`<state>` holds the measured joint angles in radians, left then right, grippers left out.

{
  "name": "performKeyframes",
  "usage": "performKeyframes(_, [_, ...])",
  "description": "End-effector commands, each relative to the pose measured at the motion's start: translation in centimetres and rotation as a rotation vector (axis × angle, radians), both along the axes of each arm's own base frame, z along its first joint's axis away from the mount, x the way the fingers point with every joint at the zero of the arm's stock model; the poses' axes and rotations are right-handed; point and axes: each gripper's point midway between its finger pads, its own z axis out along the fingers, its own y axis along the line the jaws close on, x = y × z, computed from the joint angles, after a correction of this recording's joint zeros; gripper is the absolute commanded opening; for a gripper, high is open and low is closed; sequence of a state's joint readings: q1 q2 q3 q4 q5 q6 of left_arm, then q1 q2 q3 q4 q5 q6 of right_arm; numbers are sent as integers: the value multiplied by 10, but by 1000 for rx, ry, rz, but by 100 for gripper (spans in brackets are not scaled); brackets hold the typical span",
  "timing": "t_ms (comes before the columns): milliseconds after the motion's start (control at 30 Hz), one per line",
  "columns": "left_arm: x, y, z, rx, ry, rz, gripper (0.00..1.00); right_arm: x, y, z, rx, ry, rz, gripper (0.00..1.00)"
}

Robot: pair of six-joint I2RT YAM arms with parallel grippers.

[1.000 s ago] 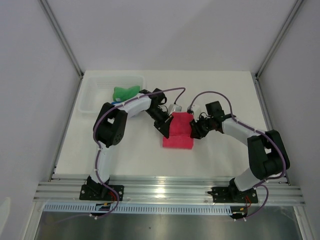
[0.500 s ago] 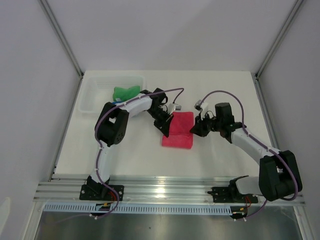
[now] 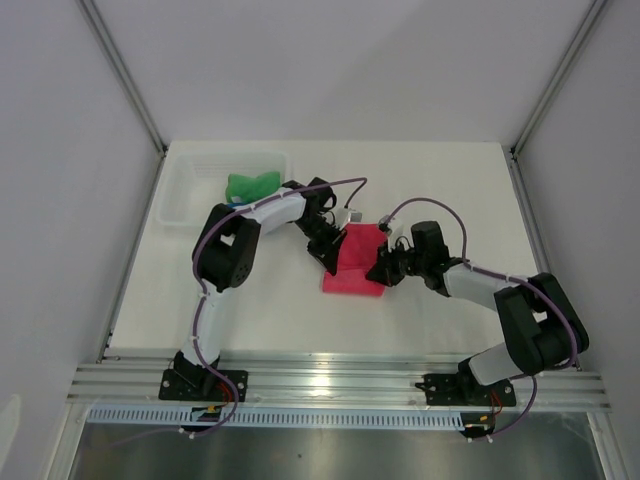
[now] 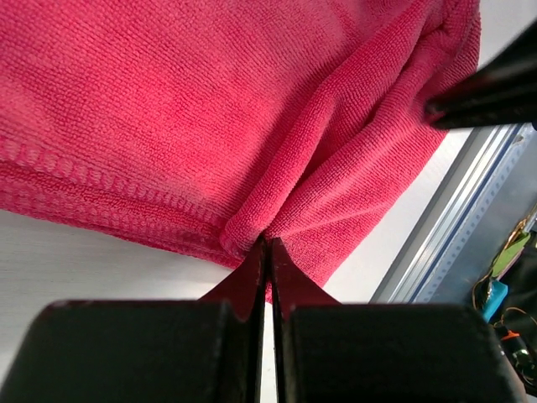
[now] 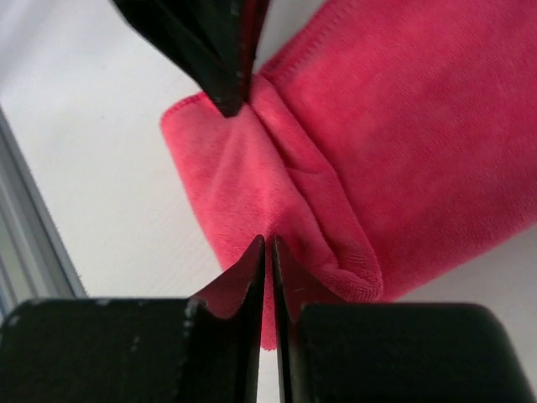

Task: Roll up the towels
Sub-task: Roll the towel

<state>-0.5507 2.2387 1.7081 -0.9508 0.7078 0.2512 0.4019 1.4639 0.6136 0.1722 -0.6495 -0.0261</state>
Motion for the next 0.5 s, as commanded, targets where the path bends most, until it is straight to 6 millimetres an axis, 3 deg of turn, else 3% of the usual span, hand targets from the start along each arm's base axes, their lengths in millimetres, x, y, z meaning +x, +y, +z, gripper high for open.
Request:
performKeyframes(0, [15,-5,9,-2,-66,11,1,20,-5,-2,-8,-17,-102,9])
performKeyframes(233, [22,-5,13,5,-104,14,3,27,-18,-31,-87,126,-224,8])
performKeyframes(367, [26,-8,25,-38,-159,-5,28,29,-21,-39,-115,168,-258,8])
performKeyframes(467, [30,-12,43,-93,-231,-35,35,31,-22,-37,-118,174,-271,8])
